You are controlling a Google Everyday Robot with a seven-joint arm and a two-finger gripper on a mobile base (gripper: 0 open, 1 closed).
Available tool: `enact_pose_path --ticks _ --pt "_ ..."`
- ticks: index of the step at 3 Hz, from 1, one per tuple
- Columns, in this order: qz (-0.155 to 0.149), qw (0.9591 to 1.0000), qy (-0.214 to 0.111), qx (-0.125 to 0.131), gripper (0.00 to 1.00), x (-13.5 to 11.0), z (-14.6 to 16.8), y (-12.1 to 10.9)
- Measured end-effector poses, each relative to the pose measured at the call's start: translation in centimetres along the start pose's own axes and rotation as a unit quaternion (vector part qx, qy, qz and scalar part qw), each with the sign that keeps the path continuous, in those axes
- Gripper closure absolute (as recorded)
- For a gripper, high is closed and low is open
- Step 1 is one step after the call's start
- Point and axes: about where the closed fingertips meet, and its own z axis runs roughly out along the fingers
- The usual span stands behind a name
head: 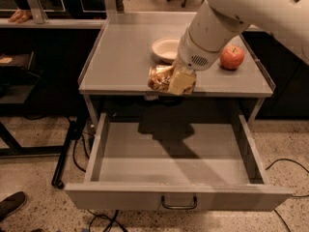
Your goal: Pick orange can from top drawer and place on counter
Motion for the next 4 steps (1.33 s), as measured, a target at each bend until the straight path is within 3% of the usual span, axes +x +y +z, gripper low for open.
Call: enact_pose_path --ticks 1,2,3,4 --pt "0.006 1.0 0.006 0.001 1.0 -0.8 0.4 -0.9" --pt "-0.008 0.9998 -0.004 -0.016 1.0 -7.8 2.3 -4.8" --pt "-0.01 0.9998 -0.007 -0.015 1.0 -8.3 2.2 -4.9" --pt "0.007 0.9995 -0.027 -0.015 1.0 -9.3 2.2 -6.4"
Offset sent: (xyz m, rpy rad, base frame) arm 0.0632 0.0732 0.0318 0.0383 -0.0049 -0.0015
